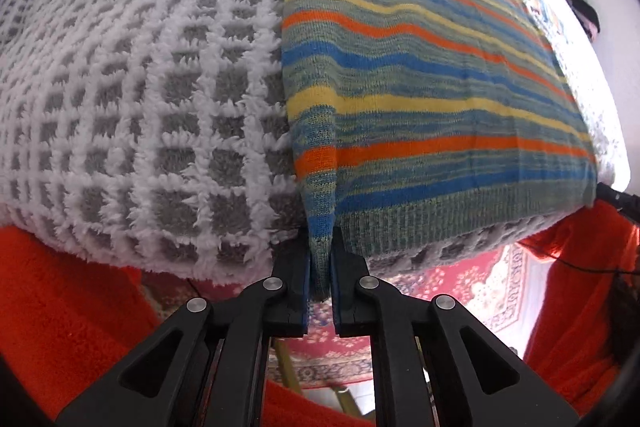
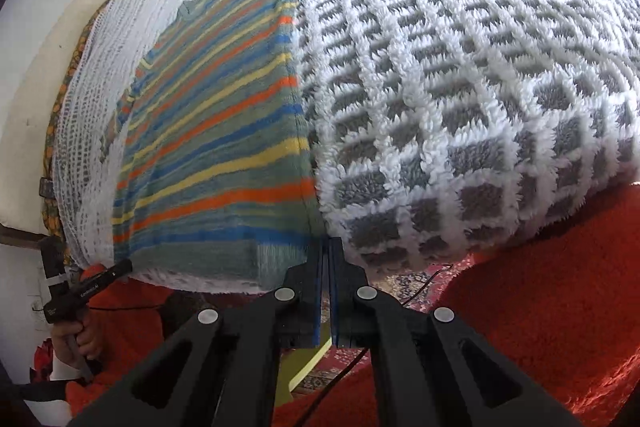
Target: Fold small clothes
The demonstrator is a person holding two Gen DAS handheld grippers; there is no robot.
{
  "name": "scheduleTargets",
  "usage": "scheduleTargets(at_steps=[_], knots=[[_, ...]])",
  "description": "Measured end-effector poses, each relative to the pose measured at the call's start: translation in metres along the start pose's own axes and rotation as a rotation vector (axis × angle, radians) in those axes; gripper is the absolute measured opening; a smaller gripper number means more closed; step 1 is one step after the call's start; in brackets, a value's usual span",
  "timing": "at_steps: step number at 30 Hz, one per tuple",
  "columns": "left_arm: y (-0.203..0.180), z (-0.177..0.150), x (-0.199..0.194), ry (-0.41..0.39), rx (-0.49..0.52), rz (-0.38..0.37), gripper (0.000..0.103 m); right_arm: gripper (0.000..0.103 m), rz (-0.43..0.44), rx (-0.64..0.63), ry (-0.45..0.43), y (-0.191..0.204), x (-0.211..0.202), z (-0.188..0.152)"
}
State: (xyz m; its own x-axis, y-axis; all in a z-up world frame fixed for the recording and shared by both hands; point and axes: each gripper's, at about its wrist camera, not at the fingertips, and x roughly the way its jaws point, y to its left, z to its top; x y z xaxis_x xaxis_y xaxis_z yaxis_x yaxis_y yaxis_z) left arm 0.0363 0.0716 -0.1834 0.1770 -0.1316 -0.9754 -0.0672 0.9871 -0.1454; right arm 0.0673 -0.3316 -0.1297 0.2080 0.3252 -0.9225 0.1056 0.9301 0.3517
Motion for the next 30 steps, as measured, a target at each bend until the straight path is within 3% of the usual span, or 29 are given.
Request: scheduleTargets(at_steps=[1, 2, 3, 4, 5, 6, 10, 14, 20, 25, 30], knots=[[-0.002, 0.000, -0.004, -0.012, 0.004, 0.006, 0.015, 0.007, -0.021, -0.015, -0.013, 0.003, -0.002, 0.000], [-0.001, -0.001, -0.011, -0.034, 0.000, 0.001, 0.031, 0.011, -0.042, -0.030, -0.044, 0.006, -0.008, -0.001], [0.003, -0.002, -0.021, -0.069, -0.012, -0.003, 0.043, 0.028, -0.066, -0.044, -0.082, 0.009, -0.016, -0.001], [0.007, -0.005, -0.031, -0.107, -0.029, 0.001, 0.063, 0.051, -0.092, -0.058, -0.123, 0.012, -0.024, -0.002], [0.012, -0.005, -0.042, -0.152, -0.050, 0.014, 0.071, 0.059, -0.125, -0.069, -0.170, 0.013, -0.034, -0.003], [0.017, -0.007, -0.053, -0.192, -0.070, 0.022, 0.072, 0.065, -0.158, -0.079, -0.221, 0.015, -0.044, -0.005], [0.039, -0.007, -0.077, -0.261, -0.137, 0.019, 0.072, 0.065, -0.241, -0.133, -0.376, 0.031, -0.071, -0.006], [0.037, -0.011, -0.088, -0.310, -0.152, 0.025, 0.072, 0.065, -0.216, -0.162, -0.453, 0.043, -0.076, -0.011], [-0.002, -0.009, -0.110, -0.419, -0.070, 0.085, 0.075, 0.066, -0.209, -0.215, -0.585, 0.069, -0.091, -0.024], [-0.020, -0.004, -0.140, -0.520, -0.024, 0.113, 0.087, 0.087, -0.230, -0.247, -0.581, 0.087, -0.103, -0.021], [-0.036, 0.017, -0.158, -0.546, -0.011, 0.193, 0.089, 0.088, -0.308, -0.298, -0.488, 0.118, -0.103, -0.008]])
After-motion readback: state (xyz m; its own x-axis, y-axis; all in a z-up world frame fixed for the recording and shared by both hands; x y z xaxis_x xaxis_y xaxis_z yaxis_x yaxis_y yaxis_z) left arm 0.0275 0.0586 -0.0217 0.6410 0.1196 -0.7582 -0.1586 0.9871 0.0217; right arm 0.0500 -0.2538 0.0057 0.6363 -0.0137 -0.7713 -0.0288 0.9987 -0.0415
